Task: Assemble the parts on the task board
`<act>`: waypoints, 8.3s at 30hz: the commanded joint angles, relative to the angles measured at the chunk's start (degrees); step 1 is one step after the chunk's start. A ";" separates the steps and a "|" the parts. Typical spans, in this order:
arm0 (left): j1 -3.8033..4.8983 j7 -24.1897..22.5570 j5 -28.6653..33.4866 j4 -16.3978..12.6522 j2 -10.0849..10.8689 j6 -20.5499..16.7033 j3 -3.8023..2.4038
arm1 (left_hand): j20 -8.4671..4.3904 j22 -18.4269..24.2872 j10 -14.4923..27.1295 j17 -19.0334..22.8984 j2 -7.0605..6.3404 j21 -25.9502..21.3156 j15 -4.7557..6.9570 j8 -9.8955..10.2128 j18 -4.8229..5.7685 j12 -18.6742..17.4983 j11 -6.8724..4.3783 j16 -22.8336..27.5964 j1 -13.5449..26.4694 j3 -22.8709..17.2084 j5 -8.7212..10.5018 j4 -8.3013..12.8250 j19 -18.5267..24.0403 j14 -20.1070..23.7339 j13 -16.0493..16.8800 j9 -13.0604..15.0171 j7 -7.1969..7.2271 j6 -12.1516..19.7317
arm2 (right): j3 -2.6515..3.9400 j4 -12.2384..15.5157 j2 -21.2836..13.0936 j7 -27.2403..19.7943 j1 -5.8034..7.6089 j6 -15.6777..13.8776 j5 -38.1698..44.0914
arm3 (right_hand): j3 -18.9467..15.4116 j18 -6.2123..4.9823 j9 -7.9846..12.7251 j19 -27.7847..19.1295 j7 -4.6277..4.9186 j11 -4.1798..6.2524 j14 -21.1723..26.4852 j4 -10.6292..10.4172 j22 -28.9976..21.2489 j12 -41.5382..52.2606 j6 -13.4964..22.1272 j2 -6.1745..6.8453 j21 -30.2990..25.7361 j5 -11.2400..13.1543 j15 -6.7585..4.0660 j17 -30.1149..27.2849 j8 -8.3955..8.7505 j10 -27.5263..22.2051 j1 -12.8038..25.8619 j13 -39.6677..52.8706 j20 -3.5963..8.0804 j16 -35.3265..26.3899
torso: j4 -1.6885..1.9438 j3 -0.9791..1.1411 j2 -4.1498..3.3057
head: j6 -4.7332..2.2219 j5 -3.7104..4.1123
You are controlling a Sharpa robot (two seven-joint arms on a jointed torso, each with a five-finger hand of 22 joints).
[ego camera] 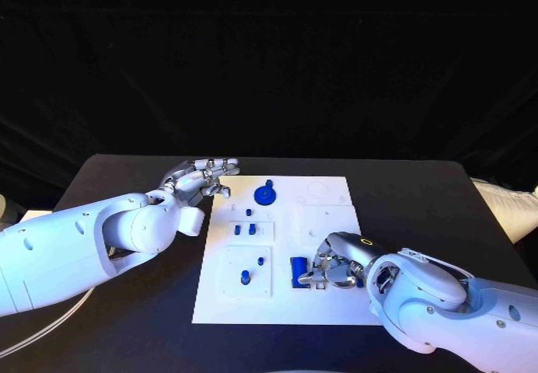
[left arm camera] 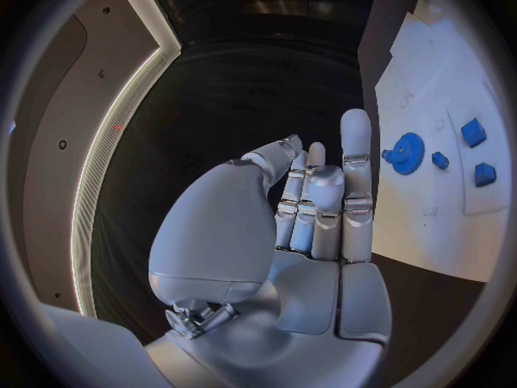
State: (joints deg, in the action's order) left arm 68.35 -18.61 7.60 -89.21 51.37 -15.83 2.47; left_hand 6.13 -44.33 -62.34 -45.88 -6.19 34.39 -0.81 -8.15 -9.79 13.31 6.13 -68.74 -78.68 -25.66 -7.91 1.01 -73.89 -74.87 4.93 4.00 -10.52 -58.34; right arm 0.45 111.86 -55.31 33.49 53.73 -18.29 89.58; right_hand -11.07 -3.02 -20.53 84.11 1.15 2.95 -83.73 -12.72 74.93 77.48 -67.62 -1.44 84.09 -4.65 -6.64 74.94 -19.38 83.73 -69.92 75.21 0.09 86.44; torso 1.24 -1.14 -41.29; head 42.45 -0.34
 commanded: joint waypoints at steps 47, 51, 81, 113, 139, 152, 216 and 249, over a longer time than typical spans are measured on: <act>-0.06 -0.36 -0.23 -0.49 0.36 1.03 0.09 | 0.27 0.07 0.34 0.06 -0.13 -0.18 -0.20 -0.31 -0.56 0.24 0.05 -0.05 0.21 0.21 -0.14 0.16 0.24 0.12 -0.09 -0.01 0.04 0.23 | -0.41 0.39 -12.64 -0.59 -1.42 2.08 8.47 | 0.87 0.71 1.94 2.05 2.06 -1.71 -4.70 1.87 5.90 -5.04 3.13 -1.92 -1.16 -5.02 1.66 6.71 6.31 1.90 -4.84 5.20 -1.20 -0.55 | 0.11 0.06 -0.03 | -0.47 2.43; -0.07 -0.35 -0.23 -0.46 0.38 1.01 0.09 | 0.27 0.07 0.34 0.06 -0.13 -0.18 -0.20 -0.31 -0.56 0.24 0.05 -0.05 0.21 0.21 -0.14 0.16 0.24 0.12 -0.09 -0.01 0.04 0.23 | -0.41 0.68 -12.07 -0.68 -1.63 2.03 8.49 | 0.86 0.75 1.93 2.12 2.02 -1.69 -4.74 1.85 6.06 -4.75 2.99 -1.91 -1.04 -5.01 1.64 6.89 6.31 1.98 -4.80 5.37 -1.20 -0.46 | 0.09 0.00 0.00 | -0.42 2.35; -0.10 -0.03 -0.23 -0.45 0.60 1.04 0.15 | 0.30 0.08 0.60 0.23 -0.05 -0.21 -0.21 -0.48 -0.58 0.62 0.04 -0.08 0.19 0.21 -0.16 0.29 0.29 0.20 -0.09 0.01 0.06 0.34 | -0.49 -0.13 -11.34 -0.80 -2.33 12.62 22.75 | 9.57 0.85 2.74 2.19 1.95 -1.51 -4.81 3.64 6.43 -6.06 0.94 4.81 -0.97 1.85 1.47 7.54 9.01 1.74 -7.71 5.09 -0.91 -0.31 | -0.07 0.15 -0.03 | -0.42 2.49; -0.36 0.14 -0.23 -0.28 0.46 1.31 0.21 | 0.32 0.08 0.96 0.51 -0.12 -0.24 -0.25 -0.46 -0.58 0.75 0.13 0.00 0.18 0.24 -0.14 0.40 0.33 0.32 -0.13 -0.04 -0.05 0.64 | -0.48 1.57 -13.43 -1.20 -2.38 9.84 21.82 | 13.53 0.91 2.79 2.34 2.26 -1.87 -4.91 -0.22 6.78 -6.54 0.79 8.42 -0.79 1.60 1.79 8.07 10.43 1.73 -5.15 5.02 -1.32 -0.15 | -0.01 0.06 0.05 | -0.52 3.03; -0.53 0.18 -0.23 -0.29 0.40 1.31 0.20 | 0.34 0.08 1.08 0.57 -0.01 -0.25 -0.26 -0.51 -0.58 0.86 0.14 0.01 0.12 0.19 -0.15 0.44 0.35 0.35 -0.14 -0.03 -0.06 0.69 | -0.47 1.03 -13.04 -1.46 -2.37 12.39 20.35 | 26.66 1.17 2.49 2.77 1.61 -1.20 -5.14 4.15 7.88 -5.99 0.12 3.07 0.00 1.61 1.23 9.32 11.37 1.99 -12.26 5.43 -0.78 0.42 | 0.17 -0.04 0.03 | -0.52 3.22; -0.54 0.11 -0.23 -0.32 0.39 1.27 0.20 | 0.34 0.08 1.08 0.57 -0.01 -0.25 -0.26 -0.51 -0.58 0.86 0.14 0.01 0.12 0.19 -0.15 0.44 0.35 0.35 -0.14 -0.03 -0.06 0.69 | -0.35 2.94 -13.23 -0.88 -0.94 5.43 11.35 | 29.40 1.27 1.97 3.01 1.53 -1.20 -5.29 2.13 8.36 -5.36 -0.28 5.05 0.38 -1.48 1.27 10.01 11.45 2.37 -6.59 5.85 -0.84 0.77 | 0.20 -0.06 0.08 | -0.51 3.23; -0.54 0.13 -0.23 -0.96 0.55 1.27 0.19 | 0.36 0.08 1.28 0.68 0.13 -0.27 -0.28 -0.75 -0.58 1.16 0.15 -0.02 0.07 0.15 -0.12 0.52 0.38 0.39 -0.14 0.02 -0.03 0.59 | -0.39 -0.02 -2.56 1.42 -0.68 -2.39 -11.27 | 22.68 1.61 0.31 3.68 0.70 -0.53 -5.59 -0.87 9.87 -2.04 -3.18 6.39 1.58 -14.61 0.69 11.48 11.07 3.71 3.54 7.95 -0.33 1.60 | 0.10 -0.02 0.01 | 0.34 2.13; -0.54 0.35 -0.24 -0.91 0.63 1.45 0.18 | 0.36 0.08 1.28 0.68 0.13 -0.27 -0.28 -0.75 -0.58 1.16 0.15 -0.02 0.07 0.15 -0.12 0.52 0.38 0.39 -0.14 0.02 -0.03 0.59 | -0.39 0.89 -2.49 1.00 -0.79 -1.93 -9.97 | 21.89 1.64 -0.39 3.72 0.27 -0.13 -5.60 -0.39 9.99 -2.17 -3.76 6.05 1.67 -14.95 0.35 11.56 10.60 3.81 3.33 7.92 -0.05 1.64 | 0.08 0.03 0.02 | 0.46 1.82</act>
State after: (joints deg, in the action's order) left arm 67.79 -18.03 7.59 -90.00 52.06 -15.49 2.69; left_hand 6.33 -44.34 -61.33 -45.26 -6.19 34.39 -0.94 -8.75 -9.79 14.31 6.33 -68.74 -78.69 -25.50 -7.91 1.17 -73.69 -74.73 4.89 4.00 -10.52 -57.92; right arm 0.08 112.50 -57.93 35.05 53.01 -21.06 78.78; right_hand 11.05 -2.54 -20.87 84.01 1.30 2.55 -83.92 -13.05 74.92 75.52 -70.96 4.98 85.42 -19.52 -5.85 74.90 -8.41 83.95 -66.80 74.90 -0.41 87.77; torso 1.28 -1.10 -41.26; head 42.95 1.44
